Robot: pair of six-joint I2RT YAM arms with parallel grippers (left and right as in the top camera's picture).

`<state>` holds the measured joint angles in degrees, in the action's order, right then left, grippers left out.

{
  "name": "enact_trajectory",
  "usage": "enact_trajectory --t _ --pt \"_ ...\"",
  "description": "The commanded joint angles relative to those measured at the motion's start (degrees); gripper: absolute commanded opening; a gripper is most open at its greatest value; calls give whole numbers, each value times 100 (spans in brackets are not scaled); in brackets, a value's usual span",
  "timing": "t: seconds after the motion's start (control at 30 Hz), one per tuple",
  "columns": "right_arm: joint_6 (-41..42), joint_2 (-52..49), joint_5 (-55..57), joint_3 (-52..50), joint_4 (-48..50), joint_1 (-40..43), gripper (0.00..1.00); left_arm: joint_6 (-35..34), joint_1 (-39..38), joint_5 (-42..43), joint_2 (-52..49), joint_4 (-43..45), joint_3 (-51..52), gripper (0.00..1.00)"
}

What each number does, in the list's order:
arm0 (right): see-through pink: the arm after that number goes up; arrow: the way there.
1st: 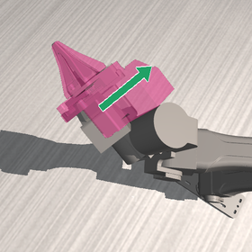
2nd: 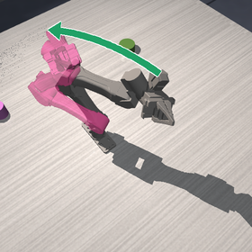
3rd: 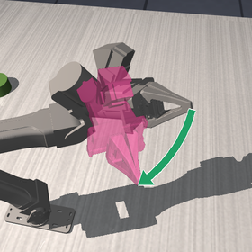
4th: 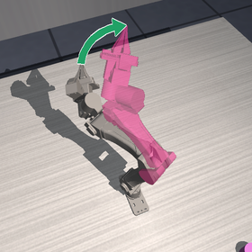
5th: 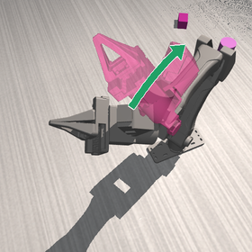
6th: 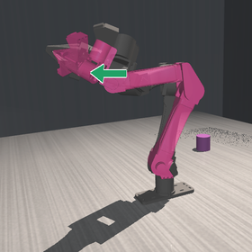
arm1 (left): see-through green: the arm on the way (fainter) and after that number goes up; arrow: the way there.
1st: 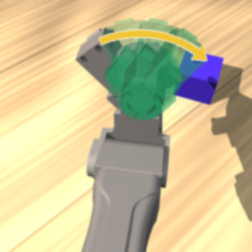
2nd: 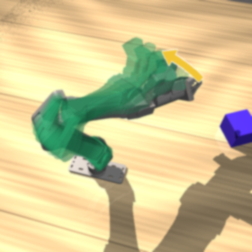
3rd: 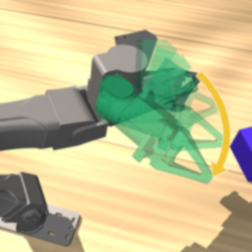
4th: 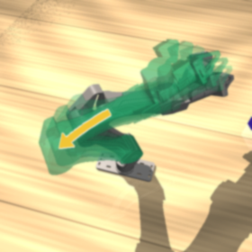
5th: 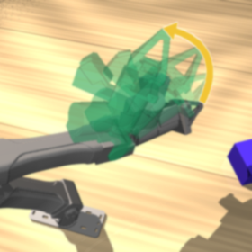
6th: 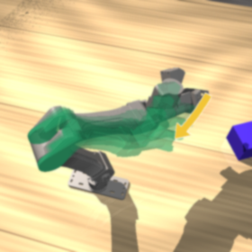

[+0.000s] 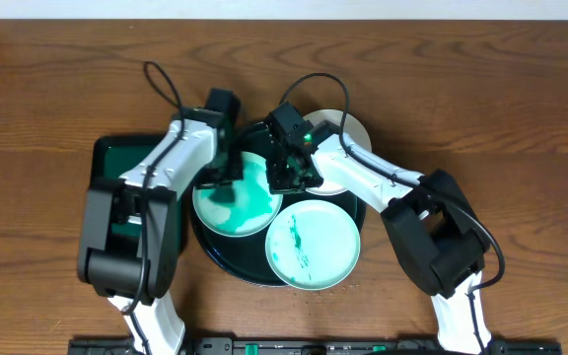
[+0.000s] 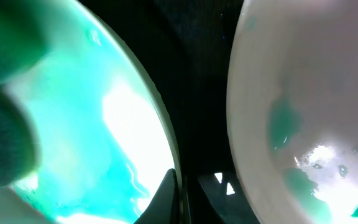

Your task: Clean dirty plates on tray and stack at the side

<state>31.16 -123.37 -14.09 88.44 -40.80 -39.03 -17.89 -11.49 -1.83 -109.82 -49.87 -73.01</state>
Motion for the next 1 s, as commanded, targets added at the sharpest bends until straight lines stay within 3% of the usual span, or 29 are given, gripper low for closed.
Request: enact_trajectory --t 0.0,0.23,0.47,0.63,0.87,0.97 --pt "-114 -146 96 68 -39 37 1 -302 186 -850 457 -420 -245 7" --pt "-249 -66 98 70 -42 26 1 -297 573 -767 1897 -1644 -496 7" --pt "-872 396 905 74 131 -157 1 -188 1591 -765 2667 -1711 -496 7" --pt "-1191 776 2245 76 142 -557 1 -188 2142 -765 2601 -1519 -439 7" --pt "-1725 1246 4249 76 153 -1141 1 -190 2321 -765 2393 -1440 -435 7" --pt "-2264 1532 5674 76 146 -1550 1 -190 2321 -767 2371 -1410 -433 7"
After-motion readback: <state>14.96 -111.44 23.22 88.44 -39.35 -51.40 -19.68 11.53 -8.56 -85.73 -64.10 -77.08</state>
